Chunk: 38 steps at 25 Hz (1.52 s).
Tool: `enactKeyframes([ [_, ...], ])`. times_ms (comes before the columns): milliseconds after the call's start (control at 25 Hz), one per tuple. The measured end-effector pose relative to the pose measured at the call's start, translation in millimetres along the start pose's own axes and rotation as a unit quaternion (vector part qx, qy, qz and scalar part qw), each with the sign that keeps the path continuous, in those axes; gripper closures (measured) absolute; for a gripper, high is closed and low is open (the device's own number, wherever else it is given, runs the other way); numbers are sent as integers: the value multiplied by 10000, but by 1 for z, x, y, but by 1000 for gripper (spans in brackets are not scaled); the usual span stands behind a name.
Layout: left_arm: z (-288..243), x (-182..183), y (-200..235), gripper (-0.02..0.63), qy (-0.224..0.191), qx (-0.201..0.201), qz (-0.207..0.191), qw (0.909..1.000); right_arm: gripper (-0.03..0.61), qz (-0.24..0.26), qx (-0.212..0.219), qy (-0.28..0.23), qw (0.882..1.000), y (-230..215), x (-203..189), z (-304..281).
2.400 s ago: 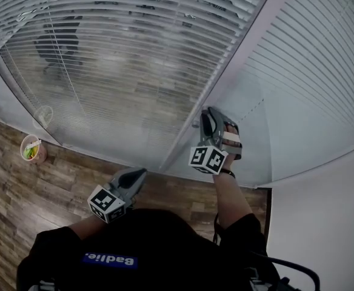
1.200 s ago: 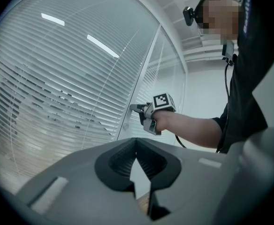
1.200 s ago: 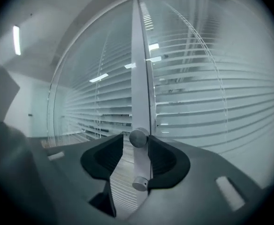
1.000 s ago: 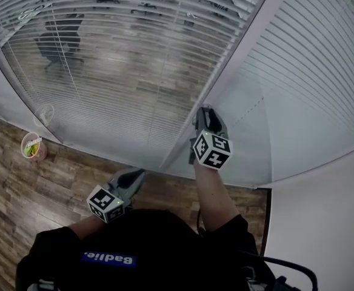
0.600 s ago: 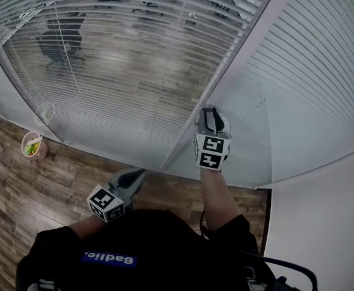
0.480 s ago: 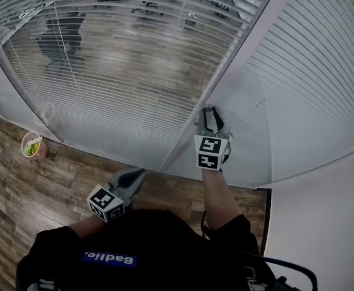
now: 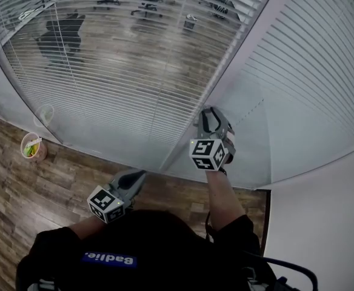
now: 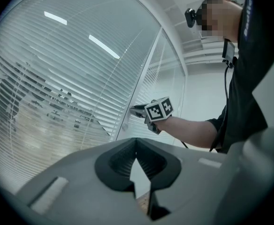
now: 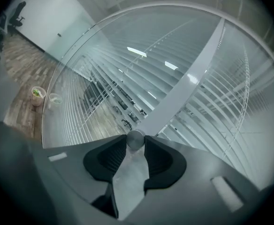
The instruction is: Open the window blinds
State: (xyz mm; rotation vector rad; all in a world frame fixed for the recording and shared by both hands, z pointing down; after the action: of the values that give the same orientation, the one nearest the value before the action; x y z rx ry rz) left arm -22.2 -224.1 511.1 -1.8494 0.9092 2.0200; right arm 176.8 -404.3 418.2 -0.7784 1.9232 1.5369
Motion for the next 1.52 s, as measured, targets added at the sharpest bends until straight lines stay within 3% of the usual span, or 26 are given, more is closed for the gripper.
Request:
enactKeyframes([
  [320,-1,-2,-2,614,21,-37,16,10000,454,1204,29,120,9926,3,1,0],
  [640,-2,-4,-1,615,55,-79,-15,10000,454,2351,74,207,9717,8,-2,-1],
  [1320,-5,-9,-2,614,64,-98,-57,9999,454,2675,68,175,9634,11,-5,-2],
  [1520,-1,-27,3,615,100,-92,-94,9999,456,2665,68,185,9636,27,-19,-4],
])
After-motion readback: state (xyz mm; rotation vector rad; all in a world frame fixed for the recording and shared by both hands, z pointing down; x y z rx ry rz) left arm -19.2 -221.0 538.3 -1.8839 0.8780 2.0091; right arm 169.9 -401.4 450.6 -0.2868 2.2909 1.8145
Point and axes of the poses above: the fingertips, and each gripper's own axes: z backward along the fingers, y to its left, x out of its top, the point moved 3 cm from there along z, backward along the fingers, and after that the axes turned 3 degrees about -z, right-handed, at the moved point
